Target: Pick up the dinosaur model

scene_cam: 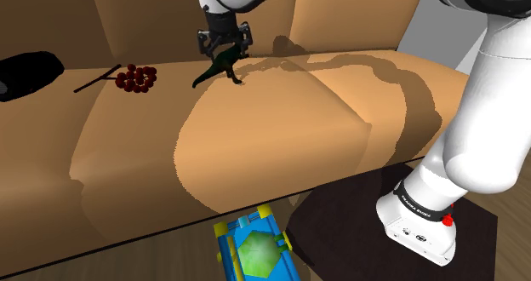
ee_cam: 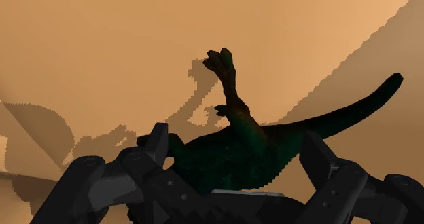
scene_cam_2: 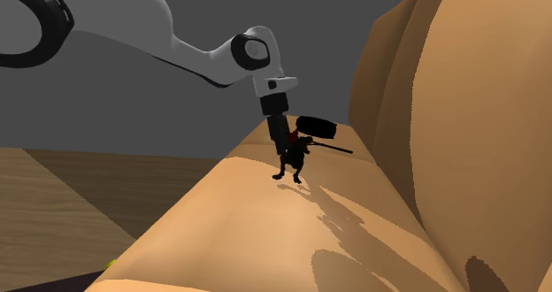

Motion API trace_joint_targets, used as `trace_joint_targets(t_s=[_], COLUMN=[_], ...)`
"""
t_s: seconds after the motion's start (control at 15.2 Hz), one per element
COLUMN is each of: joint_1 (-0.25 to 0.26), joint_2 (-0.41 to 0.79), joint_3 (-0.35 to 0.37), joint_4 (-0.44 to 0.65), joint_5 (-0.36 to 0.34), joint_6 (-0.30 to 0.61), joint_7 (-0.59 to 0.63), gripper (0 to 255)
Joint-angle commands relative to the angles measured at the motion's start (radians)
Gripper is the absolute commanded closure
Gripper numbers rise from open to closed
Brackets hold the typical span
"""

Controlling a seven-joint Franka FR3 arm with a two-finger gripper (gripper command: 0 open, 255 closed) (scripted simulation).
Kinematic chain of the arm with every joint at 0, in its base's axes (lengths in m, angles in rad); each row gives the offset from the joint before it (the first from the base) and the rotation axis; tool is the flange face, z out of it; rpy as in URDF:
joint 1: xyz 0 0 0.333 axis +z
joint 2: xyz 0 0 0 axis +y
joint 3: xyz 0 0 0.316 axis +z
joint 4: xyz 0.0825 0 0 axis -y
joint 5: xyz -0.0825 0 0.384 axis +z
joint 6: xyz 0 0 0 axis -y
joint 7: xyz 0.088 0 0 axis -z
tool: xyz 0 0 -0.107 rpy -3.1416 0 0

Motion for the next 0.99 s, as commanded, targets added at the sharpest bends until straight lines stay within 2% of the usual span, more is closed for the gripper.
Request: trace_joint_targets(t_s=[0.0, 0.33, 0.4, 0.46, 0.92], joint_1=[0.006, 0.011, 0.005, -0.031, -0.038], joint_2=[0.067, 0.072, 0.055, 0.019, 0.005], joint_3=[0.001, 0.003, 0.003, 0.029, 0.047], joint_4=[0.003, 0.008, -0.019, -0.064, 0.008], joint_5=[0.001, -0.001, 0.003, 0.007, 0.018], joint_6=[0.039, 0.034, 0.046, 0.056, -0.027], joint_7=[0.003, 0.008, 0.008, 0.004, -0.022], gripper=[255, 255, 255, 255, 255])
